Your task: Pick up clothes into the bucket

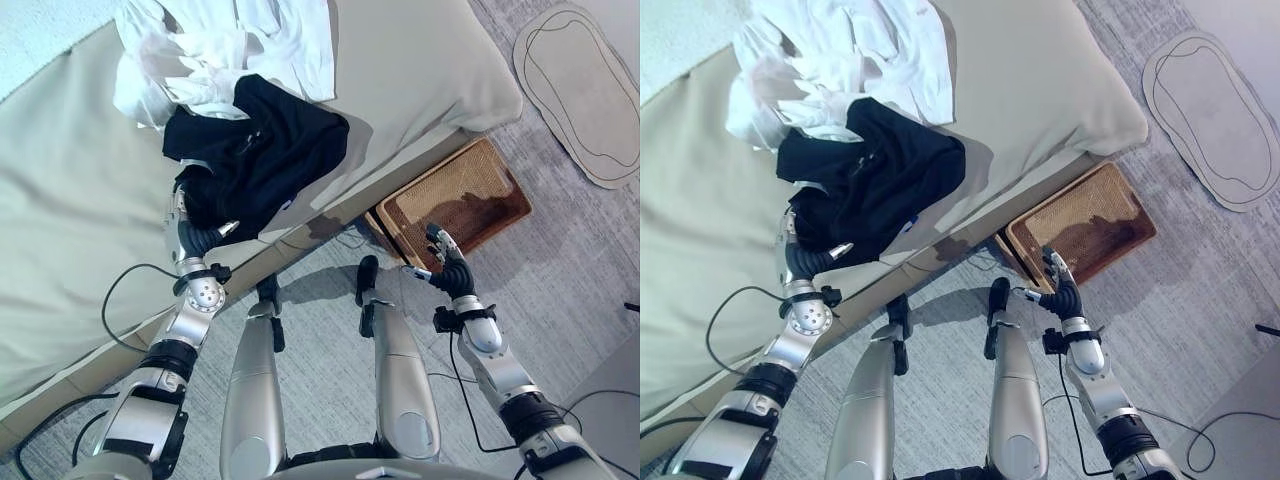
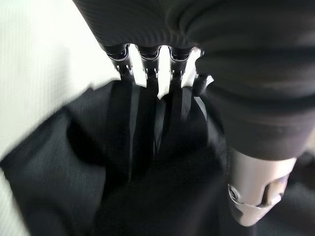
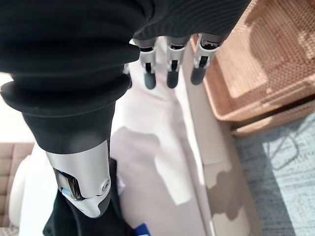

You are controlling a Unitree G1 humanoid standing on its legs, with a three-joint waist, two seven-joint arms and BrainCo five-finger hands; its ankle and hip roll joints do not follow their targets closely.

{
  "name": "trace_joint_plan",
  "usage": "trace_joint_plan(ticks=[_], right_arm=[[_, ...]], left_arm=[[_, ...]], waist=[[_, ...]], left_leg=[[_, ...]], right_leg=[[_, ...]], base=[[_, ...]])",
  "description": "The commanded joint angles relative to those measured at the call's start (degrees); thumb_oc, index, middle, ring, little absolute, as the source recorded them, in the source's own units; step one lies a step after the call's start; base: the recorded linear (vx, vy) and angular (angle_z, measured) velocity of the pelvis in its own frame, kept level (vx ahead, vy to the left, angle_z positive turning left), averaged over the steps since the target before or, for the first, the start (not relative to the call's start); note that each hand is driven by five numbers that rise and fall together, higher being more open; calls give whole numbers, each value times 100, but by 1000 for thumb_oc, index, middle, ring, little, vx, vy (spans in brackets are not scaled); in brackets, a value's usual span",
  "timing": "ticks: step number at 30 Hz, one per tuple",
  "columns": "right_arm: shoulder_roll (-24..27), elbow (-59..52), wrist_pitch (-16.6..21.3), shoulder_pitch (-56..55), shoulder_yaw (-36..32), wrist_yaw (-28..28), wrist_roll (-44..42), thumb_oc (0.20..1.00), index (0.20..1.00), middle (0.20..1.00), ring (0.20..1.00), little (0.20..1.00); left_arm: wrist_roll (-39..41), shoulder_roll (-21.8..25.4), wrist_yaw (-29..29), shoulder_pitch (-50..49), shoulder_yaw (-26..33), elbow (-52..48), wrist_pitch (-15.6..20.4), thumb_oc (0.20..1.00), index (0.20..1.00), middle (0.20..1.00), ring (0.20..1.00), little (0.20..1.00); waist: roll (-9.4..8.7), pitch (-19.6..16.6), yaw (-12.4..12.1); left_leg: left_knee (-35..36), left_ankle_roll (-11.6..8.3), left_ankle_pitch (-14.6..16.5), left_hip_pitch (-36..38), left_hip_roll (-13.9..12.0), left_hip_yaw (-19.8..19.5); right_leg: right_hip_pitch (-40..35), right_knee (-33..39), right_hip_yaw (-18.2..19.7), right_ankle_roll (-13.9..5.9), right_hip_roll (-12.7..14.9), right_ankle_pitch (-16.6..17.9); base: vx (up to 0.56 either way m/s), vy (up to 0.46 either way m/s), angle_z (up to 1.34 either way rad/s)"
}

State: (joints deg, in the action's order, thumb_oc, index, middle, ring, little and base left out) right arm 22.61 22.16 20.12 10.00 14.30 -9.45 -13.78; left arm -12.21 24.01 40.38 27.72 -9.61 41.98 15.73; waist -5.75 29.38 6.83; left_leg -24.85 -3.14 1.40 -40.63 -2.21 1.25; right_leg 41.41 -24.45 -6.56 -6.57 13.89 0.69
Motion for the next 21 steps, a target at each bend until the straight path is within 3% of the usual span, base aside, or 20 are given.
trace_joint_plan(ticks=[1, 9, 10, 15, 21], right_arm=[[75, -546, 414, -131, -8, -231, -96, 1000, 1000, 1000, 1000, 1000], [130, -633, 501, -157, -119, -178, -279, 1000, 1000, 1000, 1000, 1000], [141, -633, 506, -184, -121, -152, -316, 1000, 1000, 1000, 1000, 1000], [197, -720, 537, -251, -130, -62, -396, 1000, 1000, 1000, 1000, 1000], [251, -760, 555, -231, -105, -13, -440, 1000, 1000, 1000, 1000, 1000]], left_arm=[[-302, 280, 146, 189, -151, 0, 168, 1000, 1000, 1000, 1000, 1000], [-889, 586, 334, 589, -414, -62, -51, 1000, 1000, 1000, 1000, 1000], [-940, 628, 341, 659, -432, -19, -103, 1000, 1000, 1000, 1000, 1000], [-1185, 856, 511, 1128, -501, 449, -448, 1000, 1000, 1000, 1000, 1000], [-1218, 1008, 469, 1424, -614, 670, -511, 1000, 1000, 1000, 1000, 1000]], waist=[[-83, -316, 37], [-39, -415, 112], [-16, -453, 119], [-27, -572, 227], [-31, -662, 300]], left_leg=[[-848, 110, 329, -848, 29, -111], [-1146, 141, 349, -1458, 18, -111], [-1229, 112, 557, -1464, -20, -139], [-1374, 114, 578, -1800, -60, -140], [-1462, 107, 581, -2046, -87, -139]], right_leg=[[436, -138, 222, -404, 355, 322], [1115, -465, 341, -406, 359, 319], [1155, -581, 376, -449, 322, 138], [1530, -710, 457, -450, 292, 136], [1782, -783, 497, -463, 271, 151]], base=[[-44, 12, 3], [-16, 27, -4], [55, 19, -1], [-4, 24, -11], [-1, 2, -1]])
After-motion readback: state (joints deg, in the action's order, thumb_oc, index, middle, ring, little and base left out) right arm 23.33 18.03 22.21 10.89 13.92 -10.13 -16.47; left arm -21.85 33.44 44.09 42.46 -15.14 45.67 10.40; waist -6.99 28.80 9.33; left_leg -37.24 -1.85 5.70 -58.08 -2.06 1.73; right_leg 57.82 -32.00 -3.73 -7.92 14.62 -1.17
